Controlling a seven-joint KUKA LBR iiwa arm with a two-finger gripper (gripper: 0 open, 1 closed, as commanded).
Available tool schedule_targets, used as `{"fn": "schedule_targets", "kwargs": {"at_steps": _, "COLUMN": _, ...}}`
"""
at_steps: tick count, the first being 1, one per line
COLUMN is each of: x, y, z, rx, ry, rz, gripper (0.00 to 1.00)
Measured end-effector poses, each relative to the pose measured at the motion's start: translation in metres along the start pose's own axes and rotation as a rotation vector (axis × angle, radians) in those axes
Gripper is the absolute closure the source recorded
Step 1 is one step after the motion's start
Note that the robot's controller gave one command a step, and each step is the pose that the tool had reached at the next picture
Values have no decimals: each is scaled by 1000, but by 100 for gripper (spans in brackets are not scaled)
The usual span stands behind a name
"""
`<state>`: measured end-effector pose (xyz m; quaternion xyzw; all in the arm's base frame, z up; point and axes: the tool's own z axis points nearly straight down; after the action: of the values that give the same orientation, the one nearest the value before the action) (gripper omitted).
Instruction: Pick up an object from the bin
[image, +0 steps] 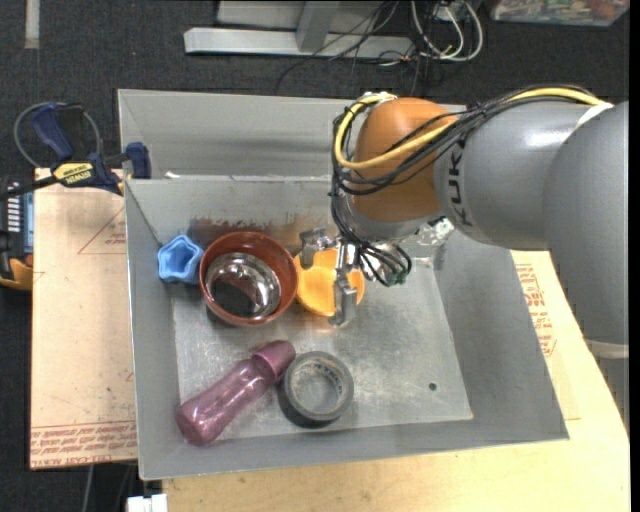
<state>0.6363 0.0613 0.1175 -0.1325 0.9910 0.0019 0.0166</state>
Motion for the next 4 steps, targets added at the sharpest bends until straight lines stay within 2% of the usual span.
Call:
{"fn": "schedule_targets", "kwargs": {"at_steps": 2, "x": 1, "y": -1, "z": 2, "rx": 0, "ry": 0, "rz": -3, "gripper": 0}}
{"fn": "schedule_targets", "kwargs": {"at_steps": 3, "x": 39, "y": -14, "z": 45, "rx": -2, "ry": 1, "rz": -210, "gripper": 0}}
{"fn": "schedule_targets", "kwargs": {"at_steps": 4, "x": 9, "y": -8, "z": 12, "rx": -1, "ry": -9, "rz": -74, "gripper": 0}}
